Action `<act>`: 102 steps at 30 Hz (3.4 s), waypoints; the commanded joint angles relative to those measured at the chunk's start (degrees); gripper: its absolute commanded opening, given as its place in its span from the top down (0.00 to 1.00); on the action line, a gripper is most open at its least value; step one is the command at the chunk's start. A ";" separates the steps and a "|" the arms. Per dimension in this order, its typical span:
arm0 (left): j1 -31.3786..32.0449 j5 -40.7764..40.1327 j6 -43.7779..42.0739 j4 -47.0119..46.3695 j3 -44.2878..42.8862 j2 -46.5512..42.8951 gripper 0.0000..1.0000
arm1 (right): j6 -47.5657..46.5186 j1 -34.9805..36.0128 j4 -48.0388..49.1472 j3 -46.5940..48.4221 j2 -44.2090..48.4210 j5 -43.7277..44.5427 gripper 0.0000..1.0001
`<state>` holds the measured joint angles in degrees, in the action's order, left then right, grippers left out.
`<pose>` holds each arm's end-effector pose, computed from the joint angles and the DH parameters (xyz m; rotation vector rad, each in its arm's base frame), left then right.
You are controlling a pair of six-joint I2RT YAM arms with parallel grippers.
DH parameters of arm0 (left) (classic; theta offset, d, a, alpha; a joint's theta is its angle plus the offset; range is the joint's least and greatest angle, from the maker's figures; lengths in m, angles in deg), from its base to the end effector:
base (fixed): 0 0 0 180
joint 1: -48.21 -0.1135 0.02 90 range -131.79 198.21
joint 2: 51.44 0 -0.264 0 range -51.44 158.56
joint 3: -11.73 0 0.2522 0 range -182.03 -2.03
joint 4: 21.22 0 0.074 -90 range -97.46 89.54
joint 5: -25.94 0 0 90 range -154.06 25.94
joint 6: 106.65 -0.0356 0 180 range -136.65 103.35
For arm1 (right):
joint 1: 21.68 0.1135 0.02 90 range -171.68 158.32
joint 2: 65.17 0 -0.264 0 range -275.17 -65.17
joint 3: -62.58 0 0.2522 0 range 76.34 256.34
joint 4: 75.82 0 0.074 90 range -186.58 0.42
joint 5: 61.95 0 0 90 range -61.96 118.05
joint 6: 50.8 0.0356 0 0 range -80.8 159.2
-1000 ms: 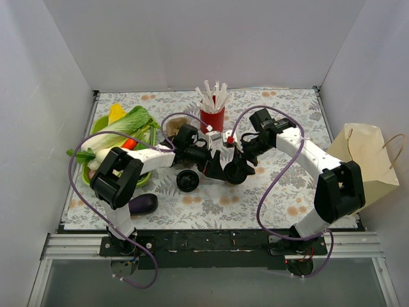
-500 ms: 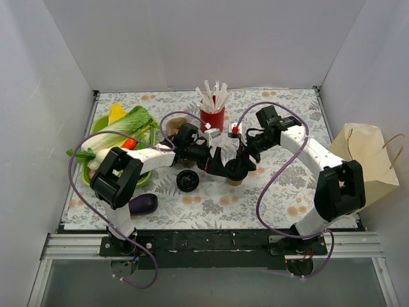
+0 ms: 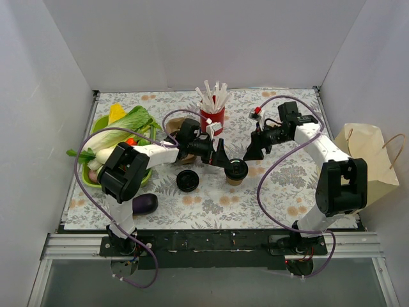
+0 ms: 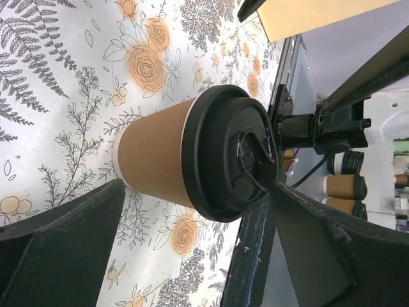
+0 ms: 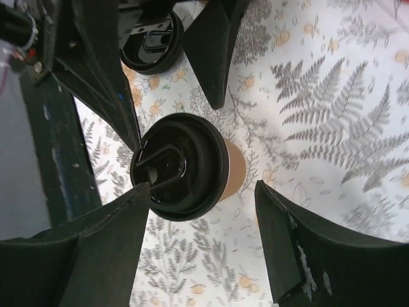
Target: Pack the takeout coffee
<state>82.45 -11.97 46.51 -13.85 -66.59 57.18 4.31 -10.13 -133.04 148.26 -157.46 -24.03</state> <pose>0.3132 -0.2471 0.1779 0.0427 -2.5491 1.7146 0.3112 0.0923 0.2622 -1.1667 2.0455 1.0096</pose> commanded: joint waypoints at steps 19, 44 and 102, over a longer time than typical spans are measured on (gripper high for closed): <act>-1.63 3.80 11.63 -8.63 3.38 4.76 0.02 | 24.69 -7.60 14.63 -13.56 -11.24 -14.63 0.27; -2.77 -3.57 16.03 -6.18 4.35 11.97 0.02 | 51.23 -10.23 33.17 -28.67 -15.11 -7.08 0.37; -2.34 8.46 10.33 -13.91 0.21 3.45 0.02 | 0.08 -1.62 -2.24 1.47 -7.02 -3.38 0.12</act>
<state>80.24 -4.27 59.23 -27.40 -66.63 65.99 4.48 -11.49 -135.01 149.42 -164.24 -27.31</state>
